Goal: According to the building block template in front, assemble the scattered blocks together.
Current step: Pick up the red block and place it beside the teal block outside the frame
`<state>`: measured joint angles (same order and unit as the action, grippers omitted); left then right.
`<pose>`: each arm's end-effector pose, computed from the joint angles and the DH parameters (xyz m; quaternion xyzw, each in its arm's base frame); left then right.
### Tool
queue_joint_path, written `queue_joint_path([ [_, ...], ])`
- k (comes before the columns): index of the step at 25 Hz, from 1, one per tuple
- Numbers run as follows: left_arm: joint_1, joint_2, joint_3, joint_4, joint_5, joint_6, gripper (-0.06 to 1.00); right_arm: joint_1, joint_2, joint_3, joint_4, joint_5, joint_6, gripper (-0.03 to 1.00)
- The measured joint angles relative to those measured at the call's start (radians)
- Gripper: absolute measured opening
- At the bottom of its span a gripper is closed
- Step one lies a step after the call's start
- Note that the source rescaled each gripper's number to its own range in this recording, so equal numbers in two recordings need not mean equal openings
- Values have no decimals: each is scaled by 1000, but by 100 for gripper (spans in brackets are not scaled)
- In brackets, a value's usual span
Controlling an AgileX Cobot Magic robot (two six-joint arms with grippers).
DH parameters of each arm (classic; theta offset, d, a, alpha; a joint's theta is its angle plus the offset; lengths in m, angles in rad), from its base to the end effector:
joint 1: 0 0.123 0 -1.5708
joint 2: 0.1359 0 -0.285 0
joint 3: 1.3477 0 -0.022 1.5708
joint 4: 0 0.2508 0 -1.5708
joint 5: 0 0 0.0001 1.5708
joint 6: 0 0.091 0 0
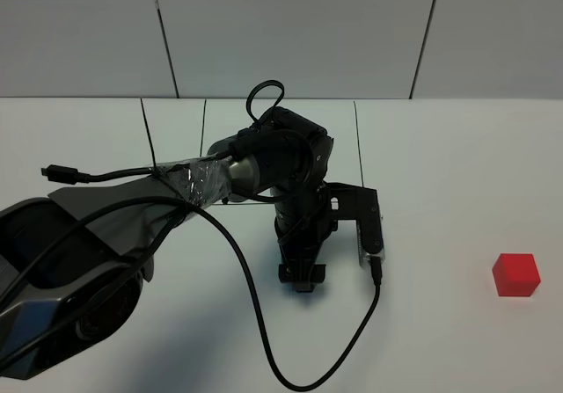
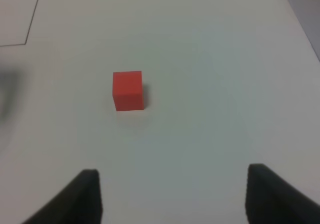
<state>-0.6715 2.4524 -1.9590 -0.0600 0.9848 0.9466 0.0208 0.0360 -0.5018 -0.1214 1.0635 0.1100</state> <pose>0.3869 -0.3133 0.1045 0.7105 0.6974 -0.0138 0.0925 0.0003 -0.0096 0.2781 0.0398 0.8602 -0.0275 0.5076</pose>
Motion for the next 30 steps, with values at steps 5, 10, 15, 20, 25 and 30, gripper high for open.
queue_joint_path([
  [5, 0, -5, 0, 0, 2, -36, 100, 0, 0, 0, 0, 0, 0, 58],
  [10, -1, -22, 8, 10, 17, -45, 100, 0, 0, 0, 0, 0, 0, 58],
  [15, -1, -72, 8, 14, 23, -45, 100, 0, 0, 0, 0, 0, 0, 58],
  [20, -2, -113, 8, 16, 60, -48, 100, 0, 0, 0, 0, 0, 0, 58],
  [25, -2, -148, 8, 18, 137, -130, 100, 0, 0, 0, 0, 0, 0, 58],
  [30, -2, -190, 8, 18, 143, -264, 99, 0, 0, 0, 0, 0, 0, 58],
])
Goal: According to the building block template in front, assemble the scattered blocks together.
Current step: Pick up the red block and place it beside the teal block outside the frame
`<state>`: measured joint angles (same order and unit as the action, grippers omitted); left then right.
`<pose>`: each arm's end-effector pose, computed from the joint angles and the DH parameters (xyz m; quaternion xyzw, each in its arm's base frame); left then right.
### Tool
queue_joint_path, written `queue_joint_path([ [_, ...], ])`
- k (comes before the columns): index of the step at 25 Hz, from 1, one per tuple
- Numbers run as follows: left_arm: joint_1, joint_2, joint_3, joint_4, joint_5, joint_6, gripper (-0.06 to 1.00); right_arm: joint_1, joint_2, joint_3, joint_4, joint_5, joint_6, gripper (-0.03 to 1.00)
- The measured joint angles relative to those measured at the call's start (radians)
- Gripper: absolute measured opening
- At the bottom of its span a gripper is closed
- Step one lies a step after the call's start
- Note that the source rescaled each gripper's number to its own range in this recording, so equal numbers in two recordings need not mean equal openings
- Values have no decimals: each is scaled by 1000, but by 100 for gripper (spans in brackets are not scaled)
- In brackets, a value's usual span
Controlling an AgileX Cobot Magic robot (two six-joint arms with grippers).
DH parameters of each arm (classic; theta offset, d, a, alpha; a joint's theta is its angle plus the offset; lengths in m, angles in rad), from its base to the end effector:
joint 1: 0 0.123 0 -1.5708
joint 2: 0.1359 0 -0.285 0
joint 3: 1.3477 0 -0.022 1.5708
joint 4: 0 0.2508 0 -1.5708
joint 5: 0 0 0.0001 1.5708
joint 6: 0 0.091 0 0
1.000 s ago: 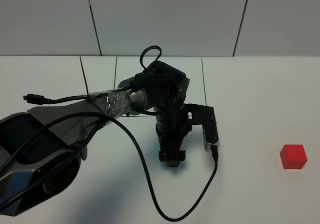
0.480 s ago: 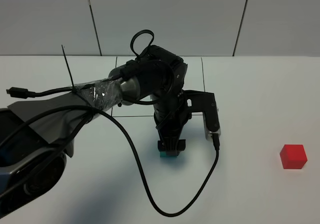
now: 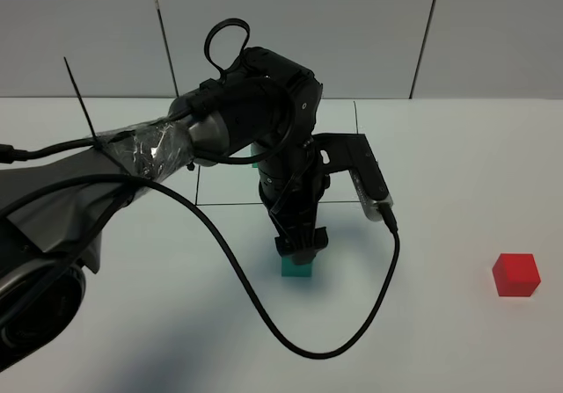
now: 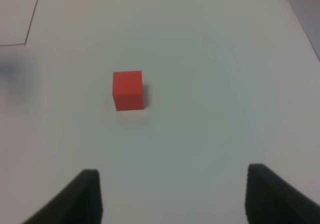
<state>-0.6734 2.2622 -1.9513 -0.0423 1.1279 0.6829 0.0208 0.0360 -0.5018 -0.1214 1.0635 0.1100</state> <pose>0.3722 -0.3014 0.1929 0.6181 0.7782 -0.0195 0.1094 0.0003 -0.0096 0.2781 0.0398 0.8602 -0.0275 0.5076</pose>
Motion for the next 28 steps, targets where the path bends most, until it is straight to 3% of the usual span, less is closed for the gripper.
queue_joint_path([
  [7, 18, -44, 0, 25, 12, -144, 99, 0, 0, 0, 0, 0, 0, 58],
  [13, 106, -73, 0, 42, 59, -263, 97, 0, 0, 0, 0, 0, 0, 58],
  [21, 242, -100, 4, 36, 60, -370, 96, 0, 0, 0, 0, 0, 0, 58],
  [28, 271, -213, 4, 3, 62, -412, 93, 0, 0, 0, 0, 0, 0, 58],
])
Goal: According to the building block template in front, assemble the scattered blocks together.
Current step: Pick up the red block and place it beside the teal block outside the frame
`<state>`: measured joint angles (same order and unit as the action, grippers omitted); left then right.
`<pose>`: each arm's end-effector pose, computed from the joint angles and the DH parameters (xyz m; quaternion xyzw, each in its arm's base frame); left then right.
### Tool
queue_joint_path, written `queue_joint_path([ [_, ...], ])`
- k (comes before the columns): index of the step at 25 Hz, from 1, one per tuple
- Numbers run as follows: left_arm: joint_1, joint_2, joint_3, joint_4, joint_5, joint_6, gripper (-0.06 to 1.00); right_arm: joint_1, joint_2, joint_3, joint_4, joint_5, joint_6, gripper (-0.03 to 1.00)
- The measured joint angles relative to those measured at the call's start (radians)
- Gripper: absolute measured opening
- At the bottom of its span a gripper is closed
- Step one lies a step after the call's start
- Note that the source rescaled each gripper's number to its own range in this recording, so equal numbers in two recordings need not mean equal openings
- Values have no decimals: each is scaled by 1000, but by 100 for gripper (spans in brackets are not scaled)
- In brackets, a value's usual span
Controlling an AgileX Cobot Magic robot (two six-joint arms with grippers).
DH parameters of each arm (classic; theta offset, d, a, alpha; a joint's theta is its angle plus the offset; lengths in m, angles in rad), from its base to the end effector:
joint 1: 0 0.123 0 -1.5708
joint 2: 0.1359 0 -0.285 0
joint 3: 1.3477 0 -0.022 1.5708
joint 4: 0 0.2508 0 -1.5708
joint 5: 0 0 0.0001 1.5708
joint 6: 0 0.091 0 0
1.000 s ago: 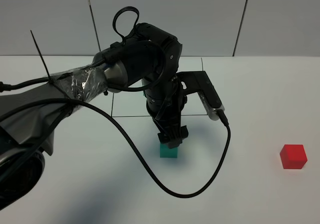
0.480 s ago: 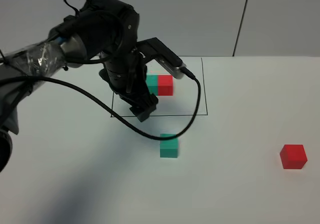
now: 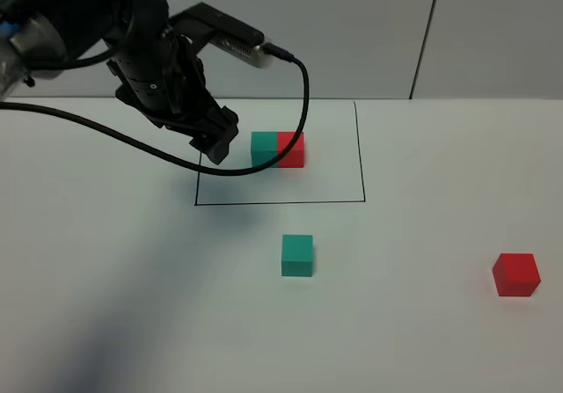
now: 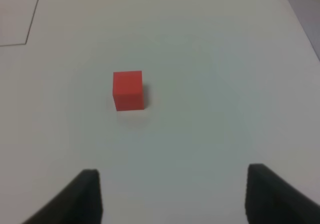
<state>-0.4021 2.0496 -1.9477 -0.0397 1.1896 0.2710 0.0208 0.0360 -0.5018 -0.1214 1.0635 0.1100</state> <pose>0.4109 -0.1784 0.2892 0.3210 0.9292 -0.0314 0.1805 0.0003 -0.0096 0.2781 0.0398 0.8602 -0.0275 0.5076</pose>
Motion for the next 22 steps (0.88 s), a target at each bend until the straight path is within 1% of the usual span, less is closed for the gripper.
queue_joint_path([
  [5, 0, -71, 7, -2, 1, -15, 92, 0, 0, 0, 0, 0, 0, 58],
  [9, 4, -122, 63, 18, 1, -27, 92, 0, 0, 0, 0, 0, 0, 57],
  [17, 9, -238, 254, 76, 0, -42, 90, 0, 0, 0, 0, 0, 0, 57],
  [22, 9, -349, 394, 81, 0, -51, 88, 0, 0, 0, 0, 0, 0, 57],
])
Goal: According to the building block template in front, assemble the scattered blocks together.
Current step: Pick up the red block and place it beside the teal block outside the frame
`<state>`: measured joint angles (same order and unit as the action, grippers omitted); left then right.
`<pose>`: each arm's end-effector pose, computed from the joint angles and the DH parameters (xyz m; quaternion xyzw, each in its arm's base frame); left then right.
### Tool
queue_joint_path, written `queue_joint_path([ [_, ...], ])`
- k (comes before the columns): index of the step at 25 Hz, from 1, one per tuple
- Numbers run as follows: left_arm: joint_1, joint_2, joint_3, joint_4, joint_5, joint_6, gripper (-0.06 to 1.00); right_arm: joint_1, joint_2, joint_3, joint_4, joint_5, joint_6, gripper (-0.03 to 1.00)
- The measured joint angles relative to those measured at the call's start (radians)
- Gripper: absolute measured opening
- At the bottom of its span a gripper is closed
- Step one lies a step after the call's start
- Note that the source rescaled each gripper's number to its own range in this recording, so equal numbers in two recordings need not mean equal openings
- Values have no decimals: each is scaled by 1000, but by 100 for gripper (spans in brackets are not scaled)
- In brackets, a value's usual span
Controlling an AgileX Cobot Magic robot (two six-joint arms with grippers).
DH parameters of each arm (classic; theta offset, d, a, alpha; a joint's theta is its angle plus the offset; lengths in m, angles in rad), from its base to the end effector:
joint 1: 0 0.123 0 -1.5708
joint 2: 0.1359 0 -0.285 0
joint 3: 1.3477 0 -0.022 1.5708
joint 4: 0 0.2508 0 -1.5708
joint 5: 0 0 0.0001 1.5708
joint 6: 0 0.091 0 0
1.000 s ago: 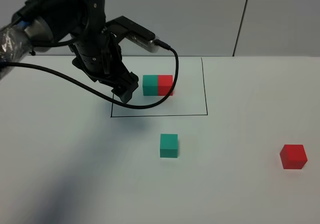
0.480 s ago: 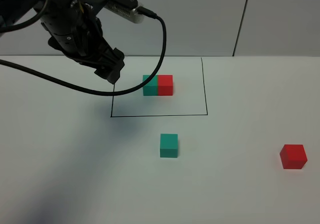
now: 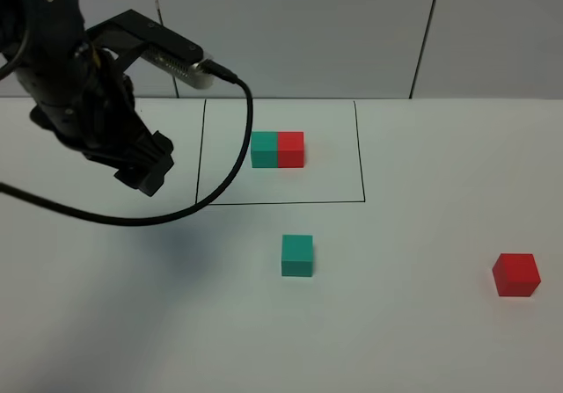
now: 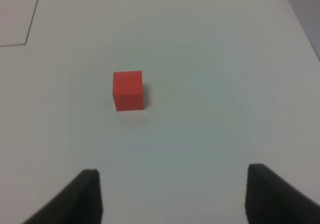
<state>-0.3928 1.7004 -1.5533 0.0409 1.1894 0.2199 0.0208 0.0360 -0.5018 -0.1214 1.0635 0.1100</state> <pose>0.3294 -0.1327 0.3187 0.3019 0.9396 0.0061 0.1611 0.0003 -0.0096 0.2781 0.0398 0.8602 -0.0275 0.5076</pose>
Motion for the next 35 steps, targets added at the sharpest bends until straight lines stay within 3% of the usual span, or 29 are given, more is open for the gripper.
queue_joint_path([
  [14, 0, -404, 423, 23, -142, -23, 86, 0, 0, 0, 0, 0, 0, 57],
  [21, 0, -641, 640, 23, -165, -69, 86, 0, 0, 0, 0, 0, 0, 57],
  [25, 1, -780, 734, 47, -159, -111, 86, 0, 0, 0, 0, 0, 0, 57],
  [30, 73, -932, 788, 72, -117, -194, 86, 0, 0, 0, 0, 0, 0, 57],
  [35, 133, -1066, 826, 49, -64, -212, 86, 0, 0, 0, 0, 0, 0, 57],
])
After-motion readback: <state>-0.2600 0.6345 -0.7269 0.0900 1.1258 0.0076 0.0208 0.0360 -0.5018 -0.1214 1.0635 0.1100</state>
